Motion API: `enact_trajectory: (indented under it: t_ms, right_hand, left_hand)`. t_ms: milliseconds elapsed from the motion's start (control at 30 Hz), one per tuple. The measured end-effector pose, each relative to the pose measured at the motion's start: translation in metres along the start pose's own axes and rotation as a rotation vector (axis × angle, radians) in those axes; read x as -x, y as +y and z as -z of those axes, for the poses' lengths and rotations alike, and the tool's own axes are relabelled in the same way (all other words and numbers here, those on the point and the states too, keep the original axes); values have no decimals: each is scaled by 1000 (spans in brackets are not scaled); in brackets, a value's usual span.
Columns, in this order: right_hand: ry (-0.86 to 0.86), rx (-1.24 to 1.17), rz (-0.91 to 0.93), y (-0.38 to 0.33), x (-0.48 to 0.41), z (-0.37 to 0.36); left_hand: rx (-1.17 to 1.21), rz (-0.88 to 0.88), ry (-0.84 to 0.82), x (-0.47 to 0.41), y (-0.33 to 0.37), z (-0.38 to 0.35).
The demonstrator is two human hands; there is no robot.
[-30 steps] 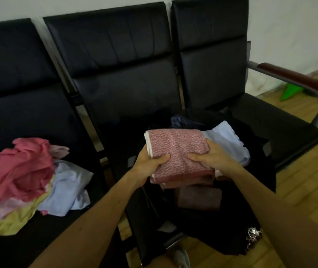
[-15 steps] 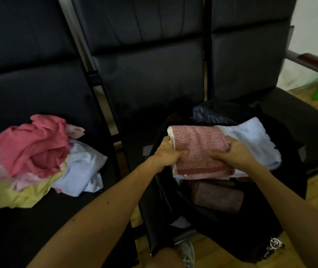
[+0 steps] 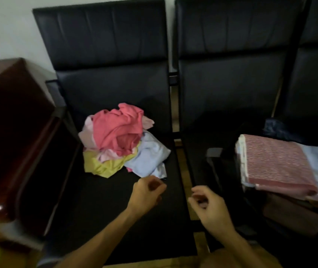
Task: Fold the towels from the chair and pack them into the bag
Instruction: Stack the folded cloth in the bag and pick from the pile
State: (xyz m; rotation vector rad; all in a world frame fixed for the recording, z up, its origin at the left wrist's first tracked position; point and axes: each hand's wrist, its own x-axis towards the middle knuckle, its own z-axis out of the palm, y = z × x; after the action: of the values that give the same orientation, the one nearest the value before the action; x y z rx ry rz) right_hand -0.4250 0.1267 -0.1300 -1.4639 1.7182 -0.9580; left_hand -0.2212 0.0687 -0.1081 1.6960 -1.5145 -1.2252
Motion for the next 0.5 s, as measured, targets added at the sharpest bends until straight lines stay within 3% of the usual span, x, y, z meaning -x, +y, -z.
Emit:
enact_trajectory:
  t_ms: [200, 500]
  right_hand:
    - [-146, 157, 14, -31, -54, -86]
    - [-292, 459, 141, -49, -155, -175]
  left_hand:
    - [48, 247, 156, -47, -61, 41]
    - [-182, 219, 236, -134, -86, 48]
